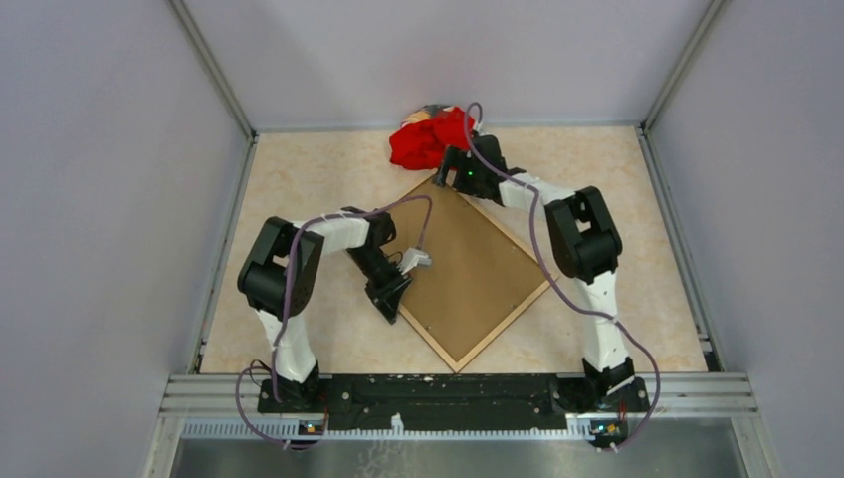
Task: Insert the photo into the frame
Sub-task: Adjust the photo frame at the center of the board.
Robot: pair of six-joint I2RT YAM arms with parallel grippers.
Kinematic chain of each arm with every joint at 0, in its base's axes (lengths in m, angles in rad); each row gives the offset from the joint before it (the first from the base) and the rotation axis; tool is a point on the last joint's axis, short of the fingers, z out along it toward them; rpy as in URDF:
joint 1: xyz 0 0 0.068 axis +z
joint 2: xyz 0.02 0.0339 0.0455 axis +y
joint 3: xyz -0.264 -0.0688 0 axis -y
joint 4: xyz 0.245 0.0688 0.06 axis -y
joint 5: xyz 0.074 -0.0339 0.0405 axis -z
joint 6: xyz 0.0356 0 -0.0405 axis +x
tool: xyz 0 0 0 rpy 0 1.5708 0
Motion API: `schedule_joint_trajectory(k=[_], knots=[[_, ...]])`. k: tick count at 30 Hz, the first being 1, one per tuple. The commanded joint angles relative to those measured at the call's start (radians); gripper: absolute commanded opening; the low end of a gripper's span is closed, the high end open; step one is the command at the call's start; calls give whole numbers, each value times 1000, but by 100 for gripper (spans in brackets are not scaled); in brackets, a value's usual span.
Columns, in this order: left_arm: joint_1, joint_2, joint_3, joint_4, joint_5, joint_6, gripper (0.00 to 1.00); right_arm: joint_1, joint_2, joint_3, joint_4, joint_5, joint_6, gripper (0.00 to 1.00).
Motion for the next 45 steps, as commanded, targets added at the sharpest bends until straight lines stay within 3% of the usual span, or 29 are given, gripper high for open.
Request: schedule_joint_trajectory(k=[1, 8, 16, 22, 28, 31, 37, 45], knots=[[-67, 80, 10, 228, 11, 11, 31, 167, 73, 148, -137, -228, 47, 97], [-67, 76, 59, 108, 116, 56, 49, 146, -19, 153, -186, -196, -7, 99], [53, -53, 125, -173, 170, 263, 56, 32, -362, -208, -130, -133, -23, 99], [319, 2, 366, -291, 161, 317, 55, 24, -643, -489, -241, -4, -15, 99], [547, 185, 609, -58, 89, 22, 46, 17, -965, -761, -313, 56, 85, 99], [579, 262, 646, 16, 69, -60, 40, 15, -1065, -849, -368, 60, 113, 99], [576, 337, 598, 1, 161, -46, 29, -6, -1186, -999, -402, 39, 151, 99], [528, 276, 409, -24, 193, 83, 25, -109, -1147, -1087, -248, -70, 156, 99]])
